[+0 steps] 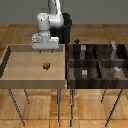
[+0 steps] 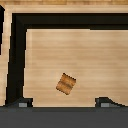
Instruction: Place the loaf of bread into the appropriate compartment.
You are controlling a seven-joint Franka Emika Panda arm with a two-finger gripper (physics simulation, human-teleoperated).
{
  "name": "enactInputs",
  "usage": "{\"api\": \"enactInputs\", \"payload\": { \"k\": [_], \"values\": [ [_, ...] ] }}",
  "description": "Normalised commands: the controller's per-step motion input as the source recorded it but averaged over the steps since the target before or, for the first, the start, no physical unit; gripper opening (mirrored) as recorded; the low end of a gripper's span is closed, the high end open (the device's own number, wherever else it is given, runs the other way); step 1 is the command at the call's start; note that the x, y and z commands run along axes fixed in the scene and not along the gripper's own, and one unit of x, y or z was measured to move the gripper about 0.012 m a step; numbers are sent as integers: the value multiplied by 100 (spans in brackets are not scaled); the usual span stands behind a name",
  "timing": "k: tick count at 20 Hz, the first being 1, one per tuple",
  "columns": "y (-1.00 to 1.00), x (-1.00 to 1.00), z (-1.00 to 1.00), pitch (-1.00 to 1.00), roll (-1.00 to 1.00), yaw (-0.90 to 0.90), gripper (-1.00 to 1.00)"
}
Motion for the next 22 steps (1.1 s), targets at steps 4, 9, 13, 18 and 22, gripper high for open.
{"api": "enactInputs", "payload": {
  "k": [4,9,13,18,22],
  "values": [
    [0,0,-100,0,0,0,100],
    [-7,0,-80,0,0,0,100],
    [-25,0,-25,0,0,0,100],
    [0,20,0,0,0,0,100],
    [0,0,0,0,0,0,-100]
  ]
}}
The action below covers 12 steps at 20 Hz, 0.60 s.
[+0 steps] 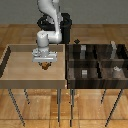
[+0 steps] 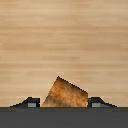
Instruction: Place the loaf of bread into the appropriate compartment.
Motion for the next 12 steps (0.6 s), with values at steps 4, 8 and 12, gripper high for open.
{"api": "enactInputs", "payload": {
  "k": [4,8,12],
  "values": [
    [0,0,0,0,0,0,-100],
    [0,0,25,0,0,0,-100],
    [0,0,100,0,0,0,-100]
  ]
}}
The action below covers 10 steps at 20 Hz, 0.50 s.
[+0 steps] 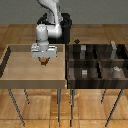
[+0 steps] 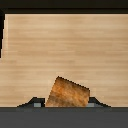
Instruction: Place the loaf of bread into the appropriate compartment.
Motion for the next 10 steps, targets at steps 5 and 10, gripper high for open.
{"api": "enactInputs", "payload": {
  "k": [5,10],
  "values": [
    [0,0,100,0,0,0,-100],
    [4,0,80,0,0,0,-100]
  ]
}}
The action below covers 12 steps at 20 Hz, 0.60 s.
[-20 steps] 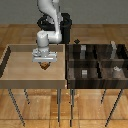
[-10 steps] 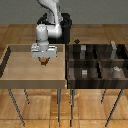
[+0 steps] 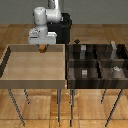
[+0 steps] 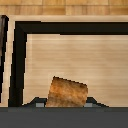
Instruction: Place the loaf of bread into the appropriate compartment.
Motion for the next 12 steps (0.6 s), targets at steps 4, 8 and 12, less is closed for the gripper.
{"api": "enactInputs", "payload": {
  "k": [4,8,12],
  "values": [
    [100,0,0,0,0,0,-100],
    [100,0,0,0,0,0,-100],
    [100,0,0,0,0,0,-100]
  ]
}}
